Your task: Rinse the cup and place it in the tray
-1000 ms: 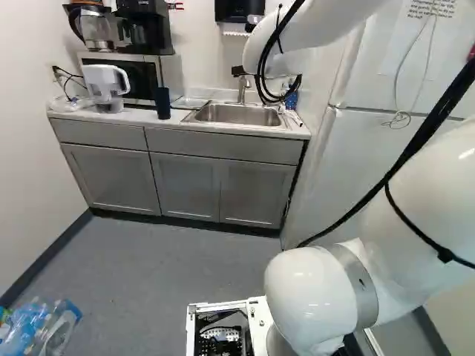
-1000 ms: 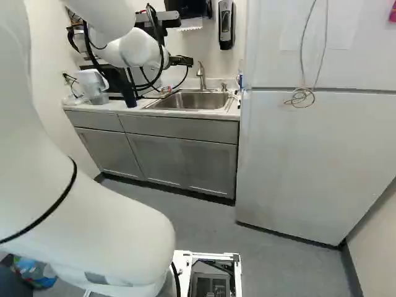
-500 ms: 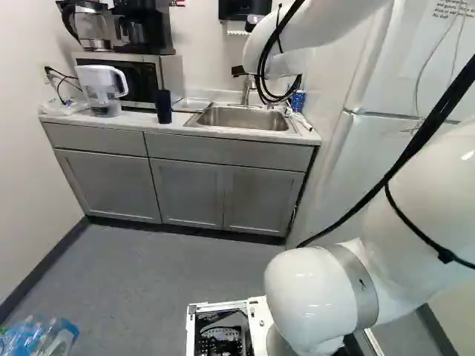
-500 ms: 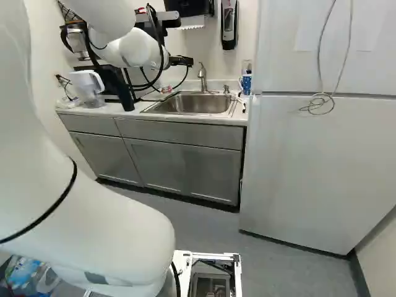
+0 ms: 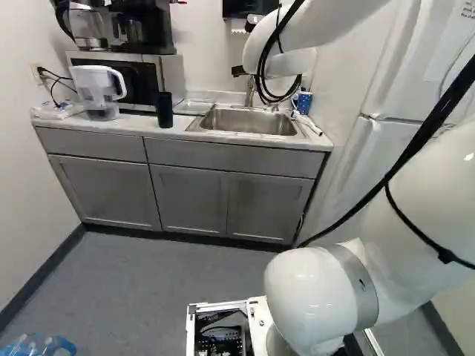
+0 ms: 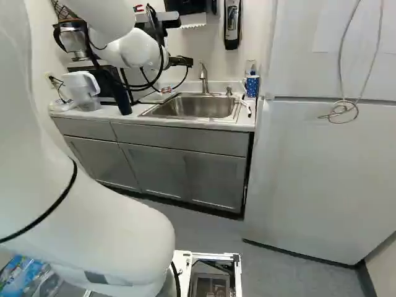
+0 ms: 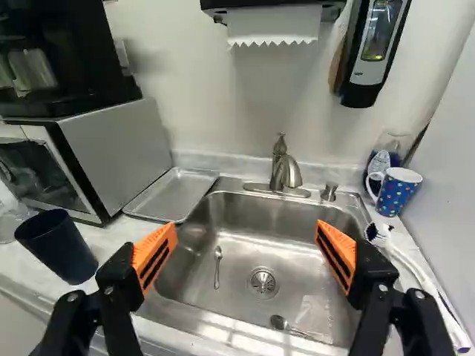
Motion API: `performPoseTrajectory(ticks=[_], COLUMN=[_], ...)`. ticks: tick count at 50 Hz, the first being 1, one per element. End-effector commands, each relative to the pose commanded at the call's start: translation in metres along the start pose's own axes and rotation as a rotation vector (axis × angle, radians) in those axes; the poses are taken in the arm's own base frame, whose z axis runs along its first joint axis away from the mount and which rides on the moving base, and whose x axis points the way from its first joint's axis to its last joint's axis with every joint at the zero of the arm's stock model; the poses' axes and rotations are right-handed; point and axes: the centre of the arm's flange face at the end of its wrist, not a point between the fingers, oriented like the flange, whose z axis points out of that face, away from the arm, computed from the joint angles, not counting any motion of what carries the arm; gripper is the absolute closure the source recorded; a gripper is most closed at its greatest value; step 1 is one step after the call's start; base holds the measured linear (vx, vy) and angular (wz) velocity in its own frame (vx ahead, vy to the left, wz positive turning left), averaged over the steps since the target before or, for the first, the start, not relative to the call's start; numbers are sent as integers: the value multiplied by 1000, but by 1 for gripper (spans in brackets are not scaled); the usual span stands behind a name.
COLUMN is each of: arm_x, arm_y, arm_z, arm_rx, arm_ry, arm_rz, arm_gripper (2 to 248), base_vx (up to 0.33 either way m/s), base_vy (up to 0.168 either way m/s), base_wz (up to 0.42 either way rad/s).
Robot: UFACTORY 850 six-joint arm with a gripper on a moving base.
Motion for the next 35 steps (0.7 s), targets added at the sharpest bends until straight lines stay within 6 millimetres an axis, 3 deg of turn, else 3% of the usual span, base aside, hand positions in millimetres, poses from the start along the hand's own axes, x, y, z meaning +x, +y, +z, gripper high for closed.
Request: performPoseTrajectory(ticks=[35], arm_x=[0], arm_y=[0], arm_z=[0], arm_rx=[0], arm_ry=[0], arm_rz=[0], arm_gripper=[3], base_vx=[134], base_vy=[45], base_wz=[-15])
